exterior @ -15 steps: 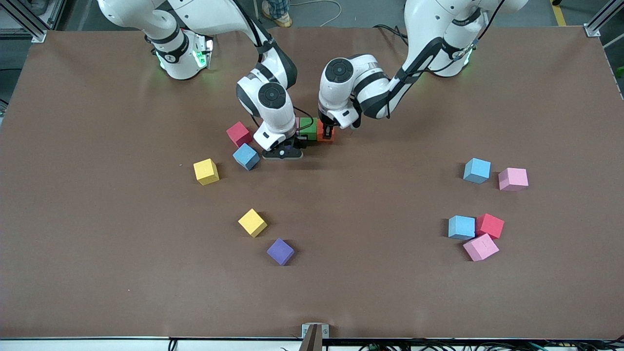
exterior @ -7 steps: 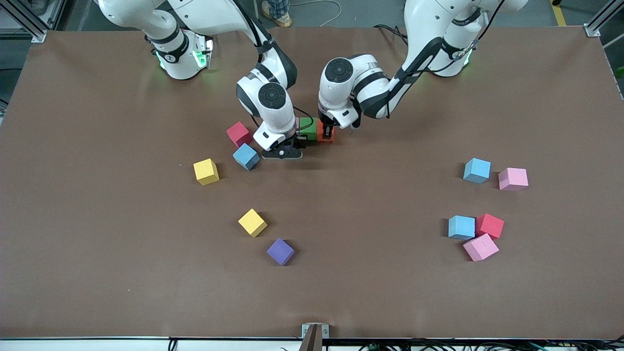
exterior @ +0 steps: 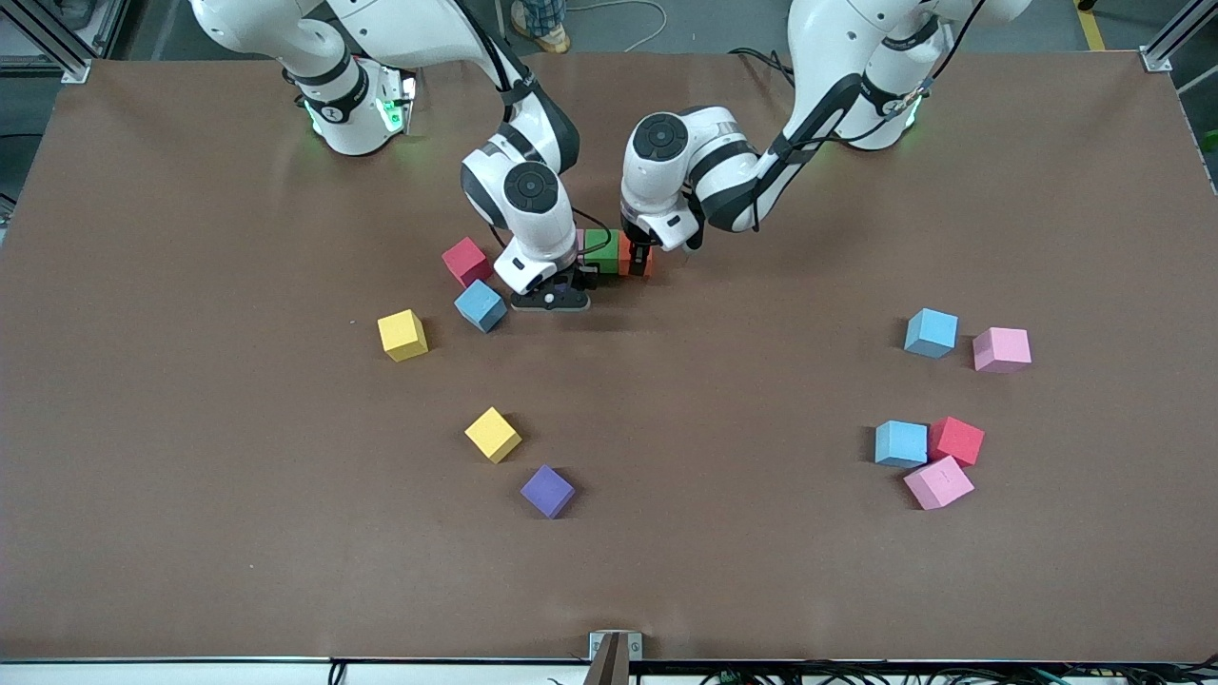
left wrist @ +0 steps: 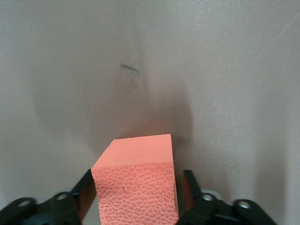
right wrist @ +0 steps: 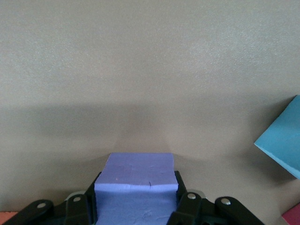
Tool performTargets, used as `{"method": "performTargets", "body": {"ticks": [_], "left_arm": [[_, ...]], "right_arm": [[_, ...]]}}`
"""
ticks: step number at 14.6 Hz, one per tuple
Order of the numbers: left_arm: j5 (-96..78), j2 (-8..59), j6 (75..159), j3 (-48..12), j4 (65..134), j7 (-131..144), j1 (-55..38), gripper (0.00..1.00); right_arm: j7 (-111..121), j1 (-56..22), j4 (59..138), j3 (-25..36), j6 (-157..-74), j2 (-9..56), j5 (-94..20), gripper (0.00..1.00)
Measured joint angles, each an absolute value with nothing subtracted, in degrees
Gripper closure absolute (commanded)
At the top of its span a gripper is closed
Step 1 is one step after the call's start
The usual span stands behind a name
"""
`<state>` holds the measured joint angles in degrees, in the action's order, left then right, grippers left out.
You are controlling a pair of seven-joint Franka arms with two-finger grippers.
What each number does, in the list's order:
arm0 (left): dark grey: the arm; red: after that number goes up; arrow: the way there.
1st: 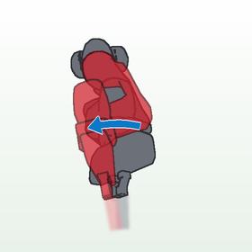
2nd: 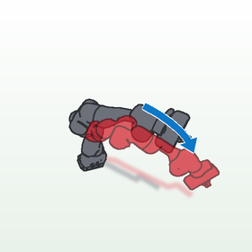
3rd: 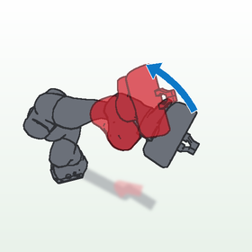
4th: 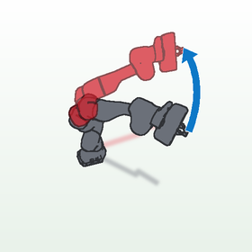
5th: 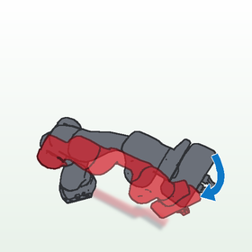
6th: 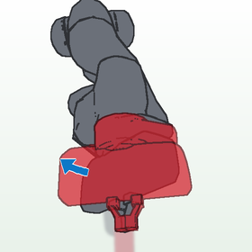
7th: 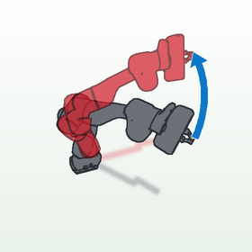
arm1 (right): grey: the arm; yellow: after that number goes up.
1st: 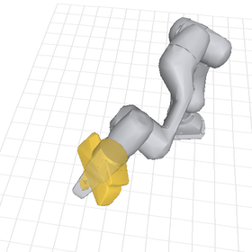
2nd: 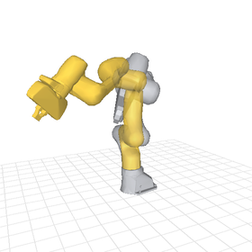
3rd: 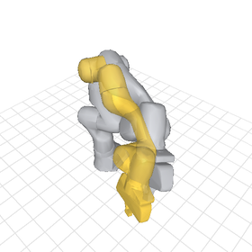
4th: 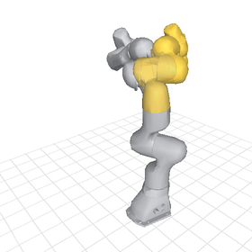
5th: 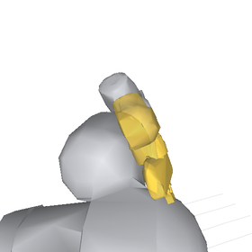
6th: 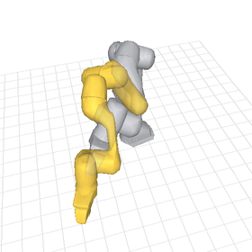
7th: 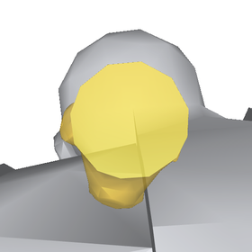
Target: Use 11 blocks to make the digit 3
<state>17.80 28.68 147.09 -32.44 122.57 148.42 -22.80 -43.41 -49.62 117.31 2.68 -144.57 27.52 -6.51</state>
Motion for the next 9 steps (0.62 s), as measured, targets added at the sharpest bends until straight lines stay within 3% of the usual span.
{"method": "performTargets", "body": {"ticks": [9], "left_arm": [[18.7, 27.6, 143.1, -32.6, 120.6, 148.1, -23.1, 0.00]], "right_arm": [[-43.5, -49.6, 117.4, 2.7, -144.5, 27.5, -6.5, 0.98]]}}
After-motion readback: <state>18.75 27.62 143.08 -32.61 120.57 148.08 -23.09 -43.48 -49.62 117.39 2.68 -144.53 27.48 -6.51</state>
